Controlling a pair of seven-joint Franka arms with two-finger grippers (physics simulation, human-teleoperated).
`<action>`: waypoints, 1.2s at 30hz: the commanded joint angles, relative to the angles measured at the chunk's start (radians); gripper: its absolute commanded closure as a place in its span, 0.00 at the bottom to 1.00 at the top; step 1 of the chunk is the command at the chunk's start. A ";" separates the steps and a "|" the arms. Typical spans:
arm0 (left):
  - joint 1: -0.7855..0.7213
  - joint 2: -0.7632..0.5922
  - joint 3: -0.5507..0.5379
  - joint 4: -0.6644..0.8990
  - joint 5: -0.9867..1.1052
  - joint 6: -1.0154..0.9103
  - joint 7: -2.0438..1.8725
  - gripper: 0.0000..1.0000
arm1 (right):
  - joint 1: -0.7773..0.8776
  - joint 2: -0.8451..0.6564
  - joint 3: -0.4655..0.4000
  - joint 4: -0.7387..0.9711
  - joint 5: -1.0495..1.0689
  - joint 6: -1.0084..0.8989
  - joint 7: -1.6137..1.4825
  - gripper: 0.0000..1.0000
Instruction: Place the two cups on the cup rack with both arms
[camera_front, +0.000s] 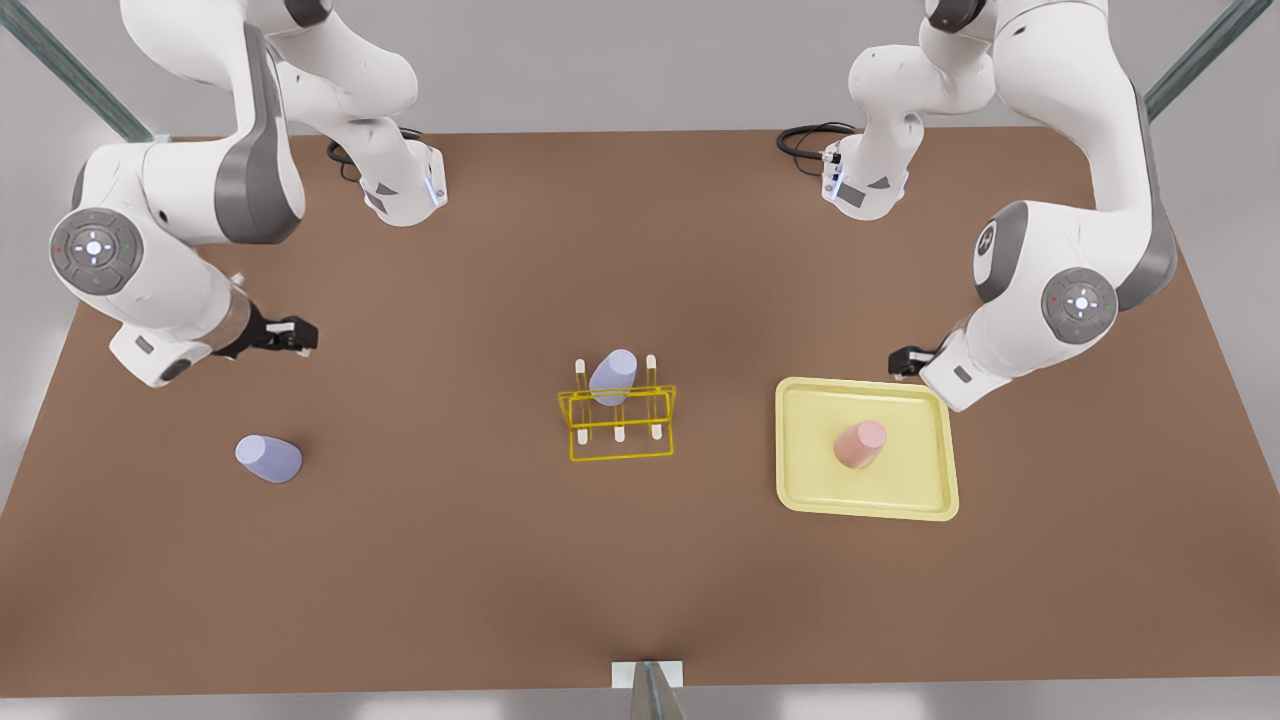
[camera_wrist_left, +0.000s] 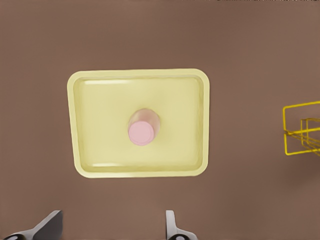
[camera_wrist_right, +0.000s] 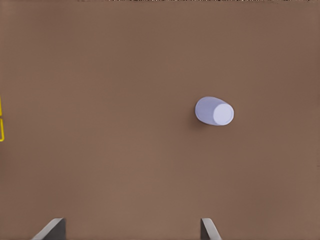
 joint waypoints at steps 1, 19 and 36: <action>0.000 0.001 0.000 0.001 0.001 0.019 -0.026 0.00 | -0.008 0.001 0.000 0.002 0.007 0.026 -0.156 0.00; 0.005 0.296 0.014 -0.137 0.016 0.482 -0.064 0.00 | -0.307 0.498 0.006 -0.033 -0.001 0.639 -0.541 0.00; -0.009 0.356 0.023 -0.241 0.019 0.634 -0.063 0.06 | -0.354 0.452 0.007 -0.314 0.042 0.876 -0.624 0.00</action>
